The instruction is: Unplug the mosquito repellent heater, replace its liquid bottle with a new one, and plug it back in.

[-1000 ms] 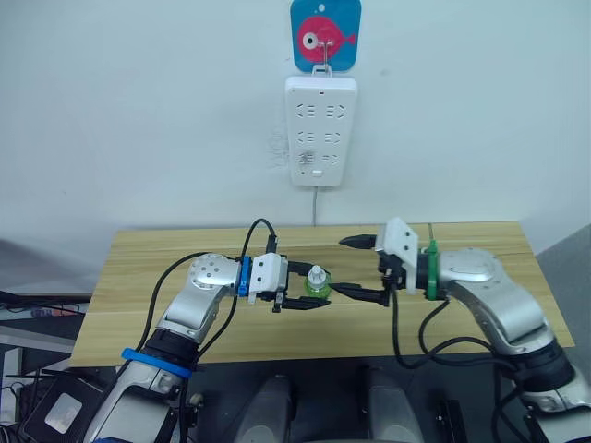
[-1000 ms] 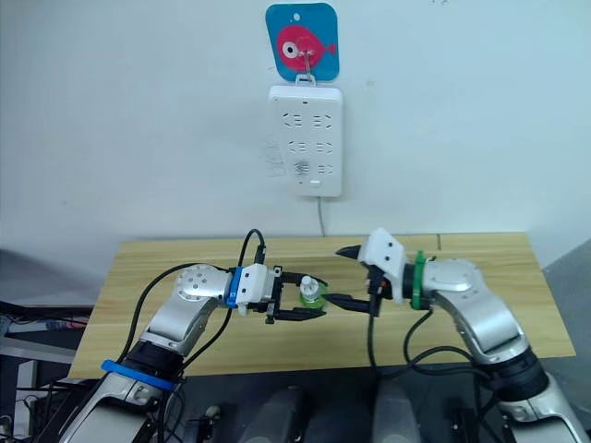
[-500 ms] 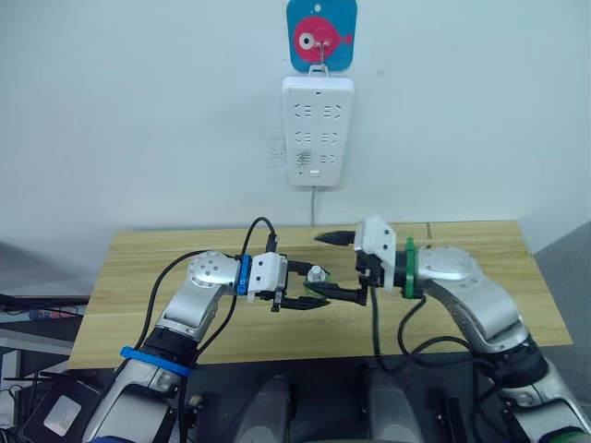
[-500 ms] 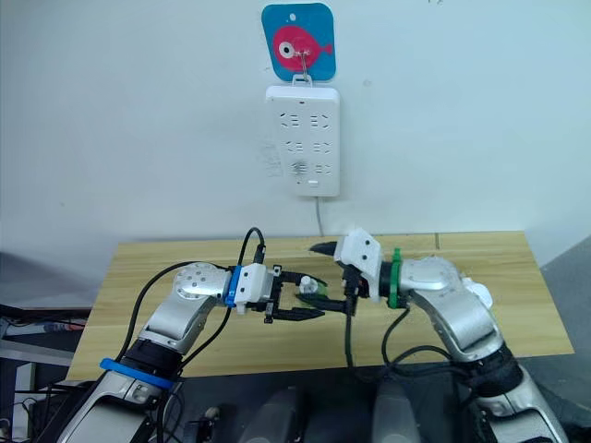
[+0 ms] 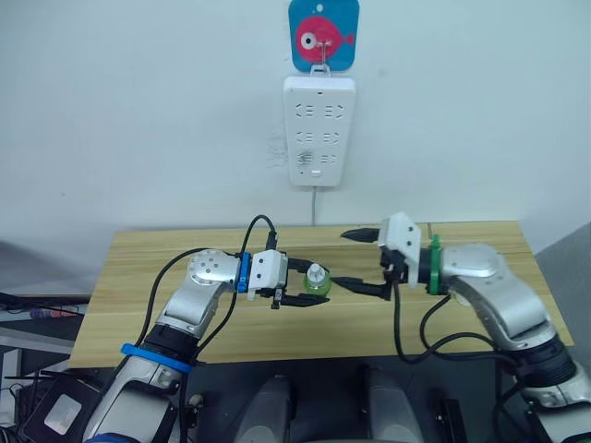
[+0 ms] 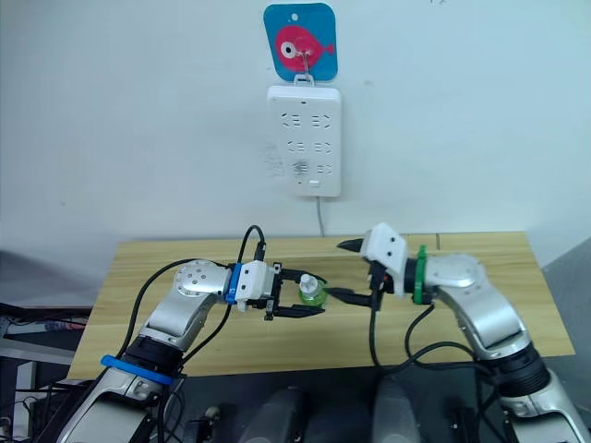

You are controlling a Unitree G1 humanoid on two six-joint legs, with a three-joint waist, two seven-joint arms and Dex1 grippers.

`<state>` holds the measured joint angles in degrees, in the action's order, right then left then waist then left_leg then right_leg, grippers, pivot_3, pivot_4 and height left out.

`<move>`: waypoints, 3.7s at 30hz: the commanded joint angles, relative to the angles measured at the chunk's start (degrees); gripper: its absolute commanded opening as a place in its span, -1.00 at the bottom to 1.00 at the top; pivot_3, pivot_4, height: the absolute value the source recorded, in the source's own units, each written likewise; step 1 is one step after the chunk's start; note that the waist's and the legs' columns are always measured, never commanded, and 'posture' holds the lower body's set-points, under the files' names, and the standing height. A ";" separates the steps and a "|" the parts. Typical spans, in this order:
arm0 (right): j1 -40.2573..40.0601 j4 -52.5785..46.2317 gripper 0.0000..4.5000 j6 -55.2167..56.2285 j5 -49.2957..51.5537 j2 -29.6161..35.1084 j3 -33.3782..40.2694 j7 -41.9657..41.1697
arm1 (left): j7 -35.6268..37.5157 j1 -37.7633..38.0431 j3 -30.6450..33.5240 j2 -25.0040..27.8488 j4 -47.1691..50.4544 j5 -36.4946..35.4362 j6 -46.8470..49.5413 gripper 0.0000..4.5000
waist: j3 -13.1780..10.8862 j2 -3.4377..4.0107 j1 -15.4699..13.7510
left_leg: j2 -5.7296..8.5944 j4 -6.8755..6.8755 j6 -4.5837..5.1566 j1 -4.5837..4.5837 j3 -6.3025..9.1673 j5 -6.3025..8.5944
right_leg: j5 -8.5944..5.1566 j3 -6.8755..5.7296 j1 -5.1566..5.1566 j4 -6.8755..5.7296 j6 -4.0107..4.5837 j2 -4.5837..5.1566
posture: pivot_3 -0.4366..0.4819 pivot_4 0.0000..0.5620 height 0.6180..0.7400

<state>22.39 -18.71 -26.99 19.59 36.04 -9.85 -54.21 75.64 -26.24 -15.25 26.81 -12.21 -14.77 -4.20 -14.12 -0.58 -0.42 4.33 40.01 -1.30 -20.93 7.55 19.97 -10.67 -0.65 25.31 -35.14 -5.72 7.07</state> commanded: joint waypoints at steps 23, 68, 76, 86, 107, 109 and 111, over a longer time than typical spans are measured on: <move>1.86 -5.92 0.17 -7.71 7.43 -7.96 -4.72 3.87 | 0.17 -0.50 0.36 -0.70 -0.03 -0.25 -1.76 0.00 | 0.00 0.00 0.08 | 0.02 0.01 0.00 0.00 0.03 0.00 | 0.00 0.00 0.00 -0.01 0.00 0.02 | 0.12 -0.17 1.00; -2.96 43.33 -0.89 36.42 -15.76 -25.29 11.86 45.30 | -5.82 6.72 4.97 6.94 15.30 -3.09 13.97 0.00 | -3.93 0.13 2.00 | -0.06 -0.06 0.00 0.04 -0.15 -0.01 | -0.21 0.11 0.34 -0.86 0.30 0.00 | 0.27 0.42 1.00; -2.52 46.88 -0.89 38.02 -15.01 -26.49 11.64 43.31 | -6.01 6.60 4.81 7.30 16.01 -3.12 15.09 0.00 | -4.37 0.13 1.95 | -0.07 -0.07 -0.01 0.00 -0.19 -0.01 | -0.22 0.14 0.42 -0.88 0.32 0.00 | 0.28 0.41 1.00; -3.36 45.99 -0.29 38.97 -14.77 -27.06 11.05 40.56 | -5.66 7.27 4.33 7.17 16.23 -2.92 14.83 0.00 | -4.38 0.14 1.93 | -0.07 -0.08 -0.01 0.01 -0.17 -0.01 | -0.23 0.15 0.44 -0.86 0.32 0.00 | 0.27 0.37 1.00; -7.50 -10.52 0.00 -9.10 14.72 -2.58 1.93 8.35 | -6.60 1.22 3.12 -1.37 5.10 -0.28 5.25 0.00 | -3.83 -0.23 0.70 | -0.07 -0.04 -0.08 -0.13 -0.13 -0.05 | -0.22 0.09 0.50 -0.78 0.31 0.03 | 0.10 -0.16 1.00; -6.16 -9.41 0.00 -8.30 12.63 -4.62 0.38 10.06 | -6.92 0.64 3.04 -1.97 4.80 0.00 5.07 0.00 | -3.65 -0.31 0.46 | -0.06 -0.04 -0.10 -0.14 -0.15 -0.06 | -0.21 0.10 0.51 -0.77 0.30 0.05 | 0.12 -0.20 1.00; -5.62 -8.43 0.00 -7.38 10.97 -5.84 -1.06 10.46 | -7.22 0.48 2.99 -2.39 4.95 0.15 5.17 0.00 | -3.29 -0.42 0.30 | -0.05 -0.04 -0.11 -0.14 -0.15 -0.06 | -0.21 0.09 0.51 -0.77 0.30 0.06 | 0.12 -0.19 1.00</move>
<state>16.85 -26.48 -35.49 31.43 30.55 -10.25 -43.96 68.90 -25.58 -12.08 24.69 -7.72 -14.63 1.78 -17.41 -1.01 -0.11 4.29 39.97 -1.42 -21.09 7.41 19.91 -10.89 -0.56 25.83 -35.90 -5.42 7.14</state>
